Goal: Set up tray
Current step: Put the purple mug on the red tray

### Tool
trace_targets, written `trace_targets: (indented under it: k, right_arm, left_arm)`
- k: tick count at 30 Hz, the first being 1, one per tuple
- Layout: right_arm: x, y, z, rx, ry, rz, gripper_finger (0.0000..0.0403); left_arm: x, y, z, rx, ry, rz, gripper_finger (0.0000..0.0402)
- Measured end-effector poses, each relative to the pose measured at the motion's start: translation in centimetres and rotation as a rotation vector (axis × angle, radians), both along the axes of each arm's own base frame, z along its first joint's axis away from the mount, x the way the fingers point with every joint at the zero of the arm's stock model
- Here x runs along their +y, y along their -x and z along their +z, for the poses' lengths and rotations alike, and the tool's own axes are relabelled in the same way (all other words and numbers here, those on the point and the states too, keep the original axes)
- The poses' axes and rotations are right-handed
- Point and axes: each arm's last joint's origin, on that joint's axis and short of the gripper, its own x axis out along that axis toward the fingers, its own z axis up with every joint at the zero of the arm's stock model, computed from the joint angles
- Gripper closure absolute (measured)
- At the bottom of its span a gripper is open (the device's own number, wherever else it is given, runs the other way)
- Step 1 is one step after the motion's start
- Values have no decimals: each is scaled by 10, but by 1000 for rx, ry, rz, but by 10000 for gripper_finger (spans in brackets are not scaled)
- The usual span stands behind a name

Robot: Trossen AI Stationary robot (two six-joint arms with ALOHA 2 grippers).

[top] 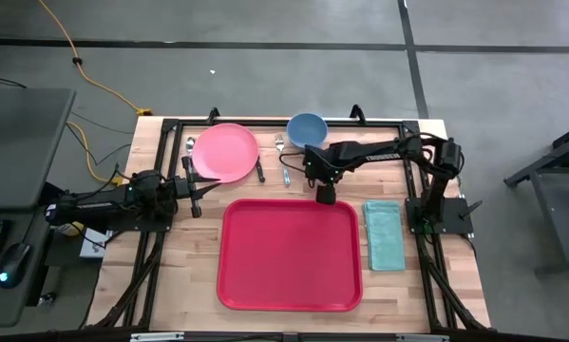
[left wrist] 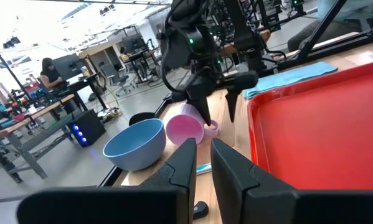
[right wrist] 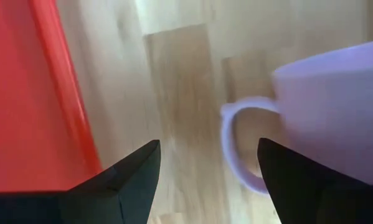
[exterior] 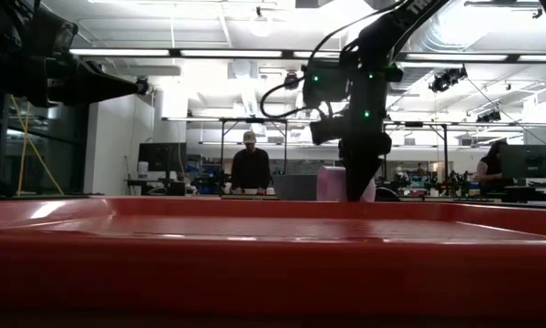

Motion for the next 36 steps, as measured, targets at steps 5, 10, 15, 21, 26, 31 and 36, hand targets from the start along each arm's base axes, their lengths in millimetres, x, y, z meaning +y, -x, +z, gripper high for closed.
trace_targets:
  k: [5, 10, 15, 21, 26, 31, 36]
  right_arm:
    - [-1, -5, -15, 27, 5, 12, 155]
    - [-3, -8, -22, 40, 31, 7, 155]
    - [-3, -8, -23, 38, 48, -20, 159]
    - [-4, -9, -24, 27, 54, -100, 225]
    - [-5, -9, -24, 21, 58, -130, 315]
    - [-5, -9, -24, 18, 44, -182, 393]
    - [-4, -9, -24, 17, 37, -223, 399]
  left_arm:
    - [0, 0, 0, 0, 0, 0, 323]
    - [0, 0, 0, 1, 0, -1, 323]
    - [0, 0, 0, 1, 0, -1, 323]
    - [0, 0, 0, 1, 0, -2, 323]
    - [0, 0, 0, 1, 0, -3, 323]
    - [0, 0, 0, 1, 0, -3, 323]
    - [0, 0, 0, 1, 0, -3, 323]
